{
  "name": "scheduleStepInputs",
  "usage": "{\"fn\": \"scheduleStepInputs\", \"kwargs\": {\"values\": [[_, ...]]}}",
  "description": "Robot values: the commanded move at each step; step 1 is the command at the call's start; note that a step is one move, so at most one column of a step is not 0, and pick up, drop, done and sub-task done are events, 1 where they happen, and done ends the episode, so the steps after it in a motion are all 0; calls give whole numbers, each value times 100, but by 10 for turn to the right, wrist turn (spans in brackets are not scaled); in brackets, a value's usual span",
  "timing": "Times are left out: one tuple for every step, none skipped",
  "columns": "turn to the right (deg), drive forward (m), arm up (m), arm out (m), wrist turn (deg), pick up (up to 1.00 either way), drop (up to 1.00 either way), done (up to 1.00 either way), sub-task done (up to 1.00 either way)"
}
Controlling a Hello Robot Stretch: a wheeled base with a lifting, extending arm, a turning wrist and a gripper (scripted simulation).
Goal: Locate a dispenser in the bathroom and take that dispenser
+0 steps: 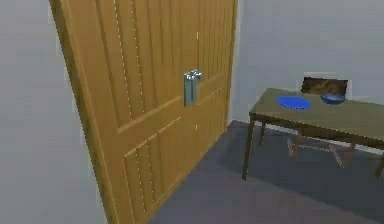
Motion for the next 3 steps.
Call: {"fn": "scheduleStepInputs", "kwargs": {"values": [[450,0,0,0,0,0,0,0,0],[120,0,0,0,0,0,0,0,0],[0,5,0,0,0,0,0,0,0]]}}
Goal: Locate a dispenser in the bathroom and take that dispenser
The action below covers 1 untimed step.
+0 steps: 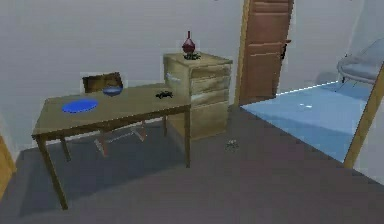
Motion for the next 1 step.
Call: {"fn": "scheduleStepInputs", "kwargs": {"values": [[240,0,0,0,0,0,0,0,0]]}}
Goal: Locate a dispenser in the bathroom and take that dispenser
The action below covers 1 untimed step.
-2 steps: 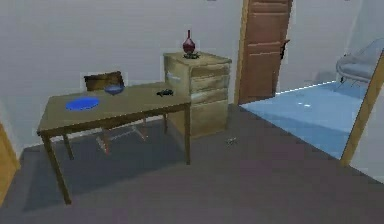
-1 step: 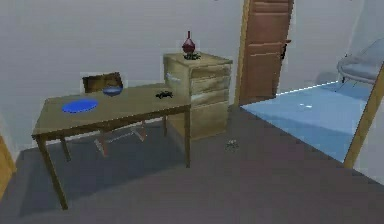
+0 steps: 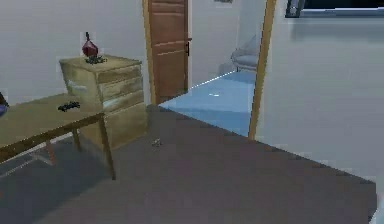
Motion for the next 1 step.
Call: {"fn": "scheduleStepInputs", "kwargs": {"values": [[0,100,0,0,0,0,0,0,0]]}}
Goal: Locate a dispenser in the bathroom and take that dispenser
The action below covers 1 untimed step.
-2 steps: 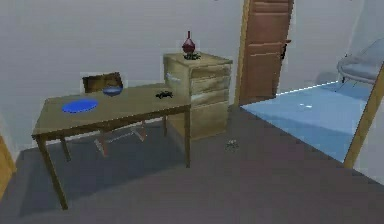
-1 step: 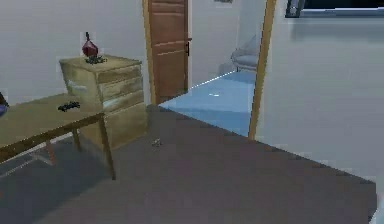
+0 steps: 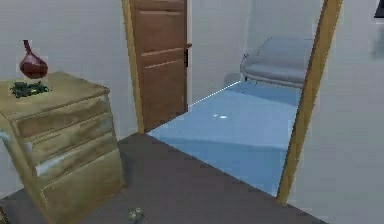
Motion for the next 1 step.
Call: {"fn": "scheduleStepInputs", "kwargs": {"values": [[0,100,0,0,0,0,0,0,0]]}}
